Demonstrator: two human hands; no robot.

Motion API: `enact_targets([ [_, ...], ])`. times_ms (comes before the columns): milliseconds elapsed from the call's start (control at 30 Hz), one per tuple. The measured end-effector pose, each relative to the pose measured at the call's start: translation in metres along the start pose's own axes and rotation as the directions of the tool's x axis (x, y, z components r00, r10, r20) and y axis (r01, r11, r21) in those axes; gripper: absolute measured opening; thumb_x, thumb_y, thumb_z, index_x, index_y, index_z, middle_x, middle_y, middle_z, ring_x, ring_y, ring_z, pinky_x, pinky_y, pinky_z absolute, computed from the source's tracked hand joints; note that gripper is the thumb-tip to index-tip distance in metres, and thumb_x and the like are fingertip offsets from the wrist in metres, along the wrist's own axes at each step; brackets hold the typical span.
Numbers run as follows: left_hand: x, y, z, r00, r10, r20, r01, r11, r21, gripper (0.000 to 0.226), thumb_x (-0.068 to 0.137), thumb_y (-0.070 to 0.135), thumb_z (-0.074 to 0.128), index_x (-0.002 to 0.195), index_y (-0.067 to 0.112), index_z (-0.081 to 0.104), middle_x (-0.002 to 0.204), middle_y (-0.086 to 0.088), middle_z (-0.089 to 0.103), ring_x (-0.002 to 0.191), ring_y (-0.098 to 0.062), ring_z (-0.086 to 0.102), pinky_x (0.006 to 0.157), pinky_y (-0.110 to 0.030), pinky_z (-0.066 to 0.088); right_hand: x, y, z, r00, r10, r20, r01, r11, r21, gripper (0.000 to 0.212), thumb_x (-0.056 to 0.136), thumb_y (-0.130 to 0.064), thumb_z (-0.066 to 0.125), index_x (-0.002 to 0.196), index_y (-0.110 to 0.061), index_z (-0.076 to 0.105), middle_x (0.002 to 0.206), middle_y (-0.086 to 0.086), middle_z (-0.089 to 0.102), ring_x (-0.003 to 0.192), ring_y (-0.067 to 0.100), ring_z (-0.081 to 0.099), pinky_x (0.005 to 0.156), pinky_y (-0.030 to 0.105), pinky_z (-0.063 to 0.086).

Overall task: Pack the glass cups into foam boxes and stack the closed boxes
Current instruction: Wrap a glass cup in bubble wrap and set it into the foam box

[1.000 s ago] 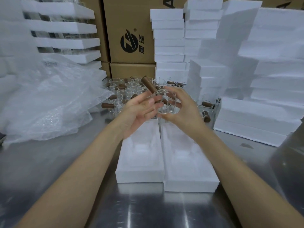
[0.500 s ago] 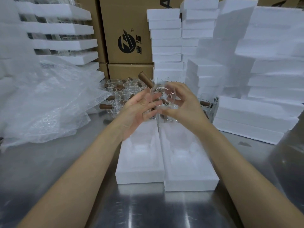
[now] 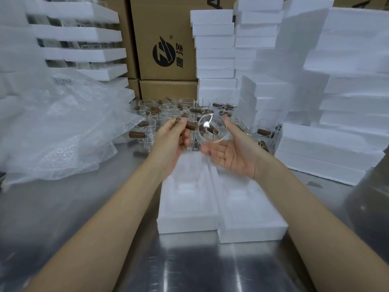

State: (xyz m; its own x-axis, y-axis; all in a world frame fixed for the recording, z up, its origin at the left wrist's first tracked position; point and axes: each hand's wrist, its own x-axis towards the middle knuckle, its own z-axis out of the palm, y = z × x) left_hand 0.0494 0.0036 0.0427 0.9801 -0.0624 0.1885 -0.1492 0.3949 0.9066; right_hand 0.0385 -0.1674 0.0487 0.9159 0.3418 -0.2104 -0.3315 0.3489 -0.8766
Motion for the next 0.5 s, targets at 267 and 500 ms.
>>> enact_targets([
  [267,-0.0003,-0.0003,0.0006,0.999,-0.047,-0.022,0.047,0.999,0.022,0.016,0.101,0.015,0.048,0.087,0.010,0.055,0.063,0.002,0.046,0.054,-0.008,0.043,0.057,-0.021,0.039,-0.0009,0.0004,0.0001,1.000,0.018,0.003,-0.018,0.999,0.040,0.081,0.088,-0.059,0.054,0.122,0.013,0.043,0.084,0.025,0.071,0.061,0.019,0.070,0.051,0.022,0.056],
  [500,0.0003,-0.0026,0.0031,1.000,0.020,-0.004,-0.020,0.996,0.082,0.018,0.100,0.022,0.049,0.093,0.011,0.061,0.075,0.001,0.060,0.064,-0.008,0.055,0.062,-0.019,0.045,0.0020,0.0021,0.0017,0.972,-0.222,0.081,0.222,0.975,0.011,0.056,0.086,-0.043,0.067,0.125,-0.007,0.048,0.105,0.020,0.071,0.097,0.035,0.070,0.074,0.031,0.059],
])
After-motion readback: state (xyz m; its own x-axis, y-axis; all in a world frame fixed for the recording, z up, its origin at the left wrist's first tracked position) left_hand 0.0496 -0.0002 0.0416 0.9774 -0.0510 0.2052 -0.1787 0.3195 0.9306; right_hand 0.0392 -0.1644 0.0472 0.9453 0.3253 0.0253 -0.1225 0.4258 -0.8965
